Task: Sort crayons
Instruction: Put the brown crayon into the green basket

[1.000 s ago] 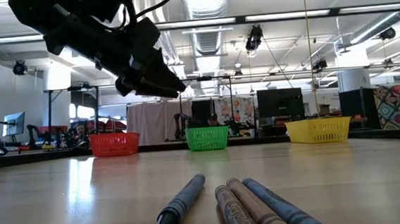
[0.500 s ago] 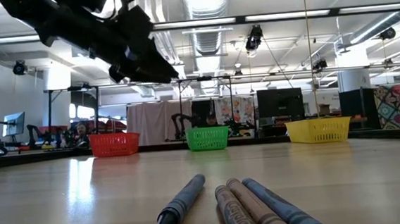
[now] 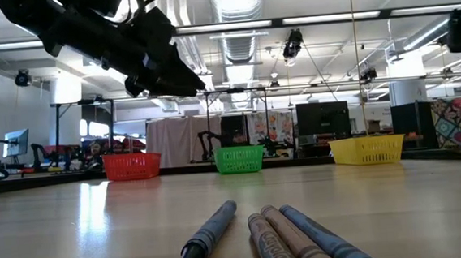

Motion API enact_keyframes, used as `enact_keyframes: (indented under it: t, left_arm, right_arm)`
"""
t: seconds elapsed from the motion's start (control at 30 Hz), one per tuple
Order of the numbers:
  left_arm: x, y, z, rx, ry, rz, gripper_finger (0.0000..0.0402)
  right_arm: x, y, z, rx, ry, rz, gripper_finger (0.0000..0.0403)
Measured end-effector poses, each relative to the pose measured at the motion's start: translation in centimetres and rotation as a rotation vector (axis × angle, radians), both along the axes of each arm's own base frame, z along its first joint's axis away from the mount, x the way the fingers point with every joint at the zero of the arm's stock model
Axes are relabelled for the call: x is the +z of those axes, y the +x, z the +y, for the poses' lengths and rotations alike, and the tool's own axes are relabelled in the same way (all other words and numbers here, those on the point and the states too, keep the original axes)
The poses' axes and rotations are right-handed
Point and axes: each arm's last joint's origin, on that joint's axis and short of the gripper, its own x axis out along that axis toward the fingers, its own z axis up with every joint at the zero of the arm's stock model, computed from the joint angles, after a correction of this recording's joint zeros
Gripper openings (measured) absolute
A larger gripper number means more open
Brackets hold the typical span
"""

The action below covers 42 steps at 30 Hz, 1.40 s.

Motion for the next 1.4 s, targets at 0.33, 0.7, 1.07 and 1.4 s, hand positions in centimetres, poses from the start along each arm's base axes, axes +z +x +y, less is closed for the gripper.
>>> enact_keyframes:
  t: [0.33, 0.7, 1.07, 1.4]
  left_arm:
    - [-1.4, 2.4, -1.0, -0.252, -0.038, -0.164, 0.0184]
    - [-4.1, 4.3, -1.6, -0.359, -0.053, -0.193, 0.0184]
    - [-2.4, 3.9, -1.6, -0.374, -0.007, -0.222, 0.0184]
    - [-2.2, 3.8, -1.8, -0.438, -0.003, -0.229, 0.0177]
  right_arm:
    - [3.8, 5.1, -0.4, 0.148, -0.197, -0.208, 0.0013]
    - [9.2, 9.6, 0.6, 0.390, -0.387, -0.368, 0.0013]
    - [5.0, 10.0, -1.4, 0.415, -0.300, -0.471, 0.0013]
    - [2.6, 9.8, -4.7, 0.479, -0.181, -0.768, 0.0013]
